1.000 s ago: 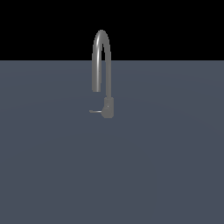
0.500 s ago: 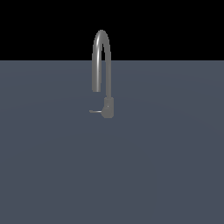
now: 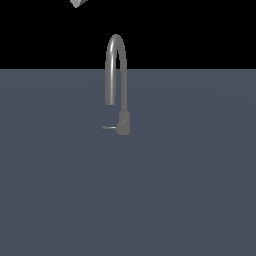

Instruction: Turn on the faucet by rotating a designated handle.

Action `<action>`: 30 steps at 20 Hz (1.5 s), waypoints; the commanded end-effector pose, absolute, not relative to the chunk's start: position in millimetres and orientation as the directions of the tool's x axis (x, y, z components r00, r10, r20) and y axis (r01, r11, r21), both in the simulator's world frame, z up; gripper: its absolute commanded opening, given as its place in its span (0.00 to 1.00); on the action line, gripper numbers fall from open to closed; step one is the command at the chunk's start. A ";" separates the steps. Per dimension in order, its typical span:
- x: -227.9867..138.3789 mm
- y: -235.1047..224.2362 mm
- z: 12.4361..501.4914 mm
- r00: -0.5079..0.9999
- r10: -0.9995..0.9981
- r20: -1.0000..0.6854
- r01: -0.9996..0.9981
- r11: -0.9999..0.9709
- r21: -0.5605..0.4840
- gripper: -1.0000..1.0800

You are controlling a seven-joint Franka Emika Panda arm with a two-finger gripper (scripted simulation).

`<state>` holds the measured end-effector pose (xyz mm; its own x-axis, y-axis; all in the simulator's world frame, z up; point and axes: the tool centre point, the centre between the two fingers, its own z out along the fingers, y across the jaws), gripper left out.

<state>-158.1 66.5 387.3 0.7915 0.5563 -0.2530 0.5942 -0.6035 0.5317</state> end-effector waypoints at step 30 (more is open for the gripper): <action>-100.3 106.8 262.3 0.372 0.669 -0.643 0.746 0.197 0.636 0.00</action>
<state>-102.3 105.7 267.7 0.3899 0.6736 -0.6278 0.7505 0.1626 0.6406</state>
